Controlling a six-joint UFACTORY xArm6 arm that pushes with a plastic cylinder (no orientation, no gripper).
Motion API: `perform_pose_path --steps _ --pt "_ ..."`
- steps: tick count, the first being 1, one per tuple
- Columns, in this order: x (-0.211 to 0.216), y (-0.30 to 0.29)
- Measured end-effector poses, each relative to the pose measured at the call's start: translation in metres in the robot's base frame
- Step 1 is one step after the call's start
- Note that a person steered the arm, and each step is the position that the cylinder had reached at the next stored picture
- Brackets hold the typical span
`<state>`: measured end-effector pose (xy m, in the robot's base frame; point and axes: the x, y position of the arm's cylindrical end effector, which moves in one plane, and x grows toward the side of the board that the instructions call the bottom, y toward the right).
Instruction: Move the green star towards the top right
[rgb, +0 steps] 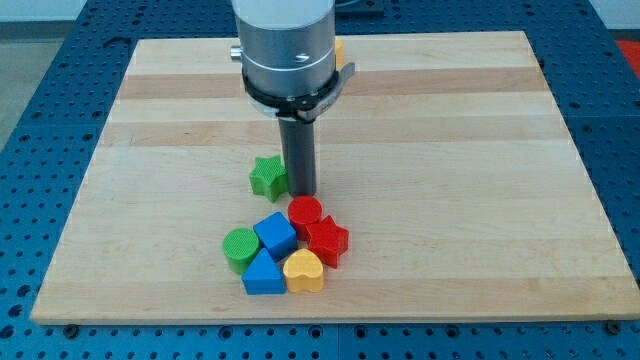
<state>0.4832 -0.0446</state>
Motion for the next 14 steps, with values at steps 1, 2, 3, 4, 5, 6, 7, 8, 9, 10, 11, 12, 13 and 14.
perform_pose_path --steps 1,2,3,4,5,6,7,8,9,10,11,12,13,14 --pt "0.005 -0.036" --pt "0.013 -0.073" --pt "0.009 -0.095" --pt "-0.039 -0.069" --pt "-0.077 0.004" --pt "-0.087 0.011" --pt "-0.078 -0.036" --pt "-0.043 -0.045" --pt "-0.030 -0.016" --pt "-0.062 0.060" --pt "-0.104 0.130" --pt "-0.140 0.168" --pt "-0.149 0.185" --pt "-0.134 0.182"
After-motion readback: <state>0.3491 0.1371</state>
